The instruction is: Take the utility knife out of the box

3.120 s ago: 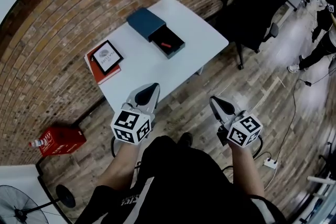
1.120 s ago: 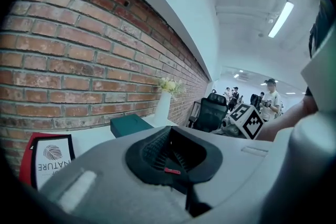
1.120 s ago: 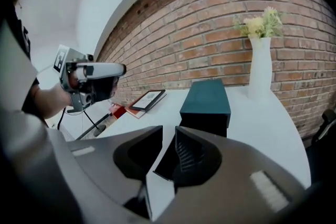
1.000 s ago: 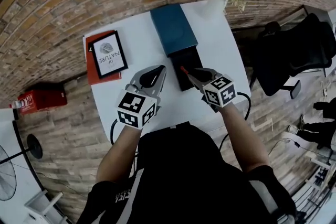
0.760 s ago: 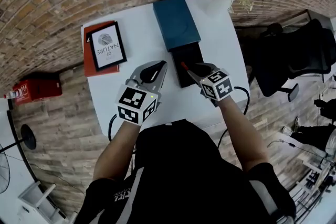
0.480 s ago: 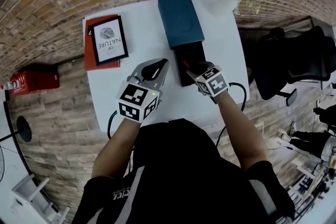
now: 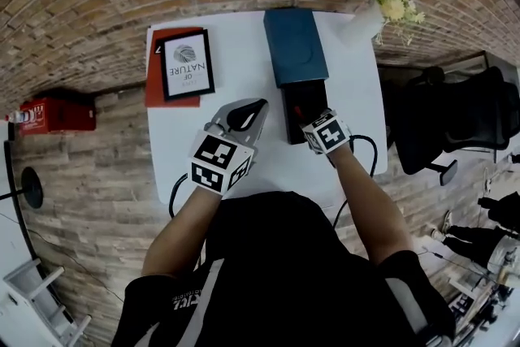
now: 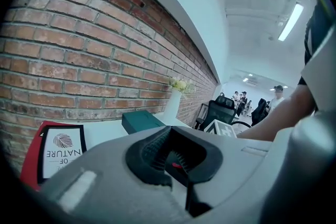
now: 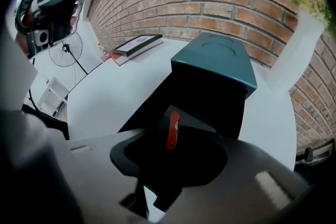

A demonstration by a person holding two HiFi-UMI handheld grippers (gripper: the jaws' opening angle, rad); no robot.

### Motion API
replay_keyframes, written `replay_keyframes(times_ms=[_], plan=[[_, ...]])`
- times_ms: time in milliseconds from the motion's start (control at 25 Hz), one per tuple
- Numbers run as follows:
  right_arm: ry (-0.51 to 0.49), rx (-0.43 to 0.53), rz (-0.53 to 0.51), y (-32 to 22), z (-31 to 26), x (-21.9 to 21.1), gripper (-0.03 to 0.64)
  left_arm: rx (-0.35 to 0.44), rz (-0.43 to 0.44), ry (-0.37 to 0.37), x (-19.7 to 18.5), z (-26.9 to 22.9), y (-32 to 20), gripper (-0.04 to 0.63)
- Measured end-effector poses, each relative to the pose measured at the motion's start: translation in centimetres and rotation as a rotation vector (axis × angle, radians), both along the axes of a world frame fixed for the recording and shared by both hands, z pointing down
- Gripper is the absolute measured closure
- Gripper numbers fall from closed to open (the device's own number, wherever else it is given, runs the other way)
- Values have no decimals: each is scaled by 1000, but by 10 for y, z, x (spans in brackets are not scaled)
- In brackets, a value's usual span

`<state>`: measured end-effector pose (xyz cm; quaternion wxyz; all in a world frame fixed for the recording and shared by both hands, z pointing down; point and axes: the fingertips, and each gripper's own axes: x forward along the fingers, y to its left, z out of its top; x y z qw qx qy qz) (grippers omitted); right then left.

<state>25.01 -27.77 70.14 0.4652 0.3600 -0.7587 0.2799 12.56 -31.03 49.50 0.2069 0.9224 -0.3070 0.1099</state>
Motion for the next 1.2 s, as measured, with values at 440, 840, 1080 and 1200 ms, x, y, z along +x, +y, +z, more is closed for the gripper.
replay_keyframes(times_ms=[440, 840, 1080, 1200], plan=[[165, -98, -21, 12, 18, 4, 505, 2, -51, 11, -35, -2, 2, 588], [168, -66, -19, 15, 19, -3, 555, -3, -64, 31, -57, -5, 14, 588], [154, 9, -62, 5, 9, -2, 557, 10, -65, -6, -55, -11, 19, 588], [109, 24, -97, 9, 0, -4, 557, 9, -78, -13, -43, -14, 23, 588]])
